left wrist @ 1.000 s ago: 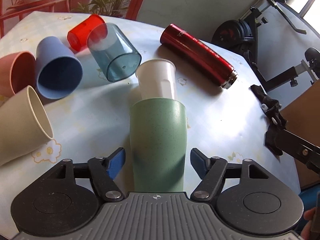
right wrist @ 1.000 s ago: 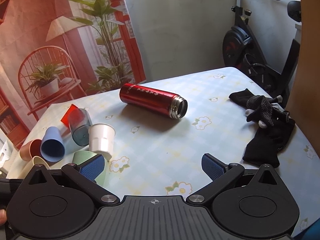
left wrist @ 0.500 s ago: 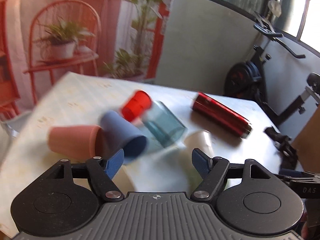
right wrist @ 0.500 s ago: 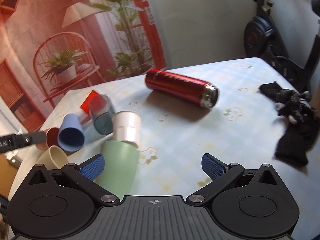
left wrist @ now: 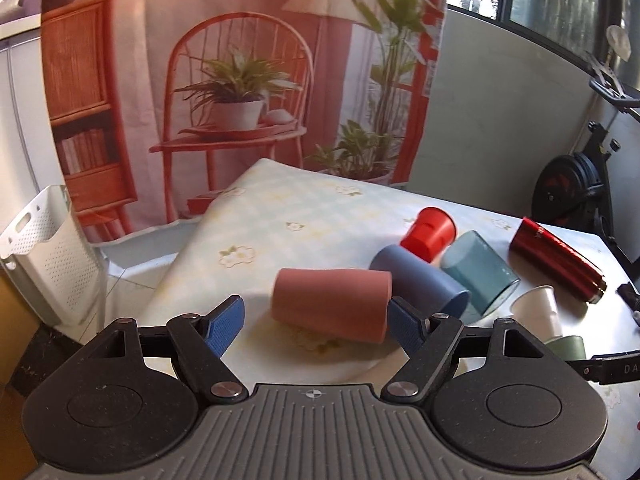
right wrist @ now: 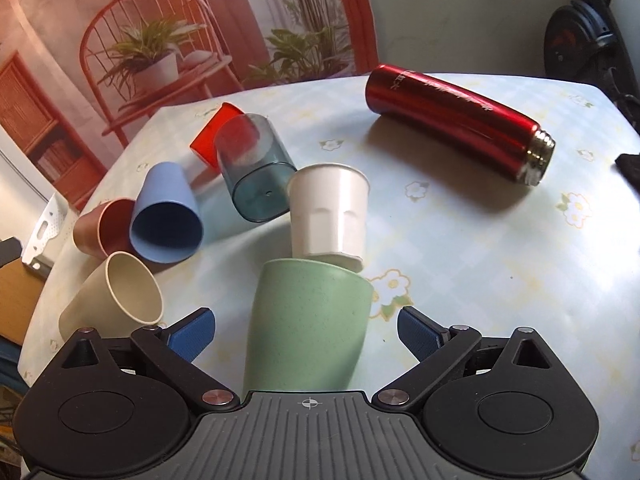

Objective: Flip cup upright
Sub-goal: 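Lower the upright green cup onto the table beside the white cup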

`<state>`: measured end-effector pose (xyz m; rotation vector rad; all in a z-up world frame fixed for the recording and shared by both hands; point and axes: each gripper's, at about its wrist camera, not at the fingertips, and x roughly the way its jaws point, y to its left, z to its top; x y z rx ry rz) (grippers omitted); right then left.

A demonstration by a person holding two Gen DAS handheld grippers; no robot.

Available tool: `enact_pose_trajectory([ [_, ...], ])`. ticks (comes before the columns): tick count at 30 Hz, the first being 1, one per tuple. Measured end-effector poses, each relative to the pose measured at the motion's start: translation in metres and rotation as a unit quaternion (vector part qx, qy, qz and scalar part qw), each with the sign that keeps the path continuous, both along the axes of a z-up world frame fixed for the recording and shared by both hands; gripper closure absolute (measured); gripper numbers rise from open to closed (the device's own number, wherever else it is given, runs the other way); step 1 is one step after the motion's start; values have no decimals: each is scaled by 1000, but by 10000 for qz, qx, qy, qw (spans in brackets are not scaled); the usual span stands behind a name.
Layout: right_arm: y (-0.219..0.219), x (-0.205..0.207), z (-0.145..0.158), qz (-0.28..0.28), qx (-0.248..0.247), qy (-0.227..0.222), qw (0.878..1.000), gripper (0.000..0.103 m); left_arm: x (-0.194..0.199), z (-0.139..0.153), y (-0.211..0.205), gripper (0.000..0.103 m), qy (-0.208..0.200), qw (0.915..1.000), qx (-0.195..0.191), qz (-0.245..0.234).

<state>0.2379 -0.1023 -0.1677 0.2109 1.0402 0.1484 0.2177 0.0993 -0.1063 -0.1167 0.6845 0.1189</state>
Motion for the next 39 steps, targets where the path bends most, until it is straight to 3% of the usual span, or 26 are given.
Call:
enact_pose_trajectory([
  [6,3,16,-8,131,-104,403,9990,14,-3,-5,12,23,39,9997,-221,50],
  [13,4,16,-21,155,-80,632,9978,35,-6,-13,3,23,82,9992,-355,-154],
  [22,-8,-2,-23,-88,294,385,9988,36,-9,-18,-10,23,149,9985,-380,-376],
  [39,-10,-37,-8,-281,374,-155,9988,36,-13,-19,-25,23,252,9970,-416,-602],
])
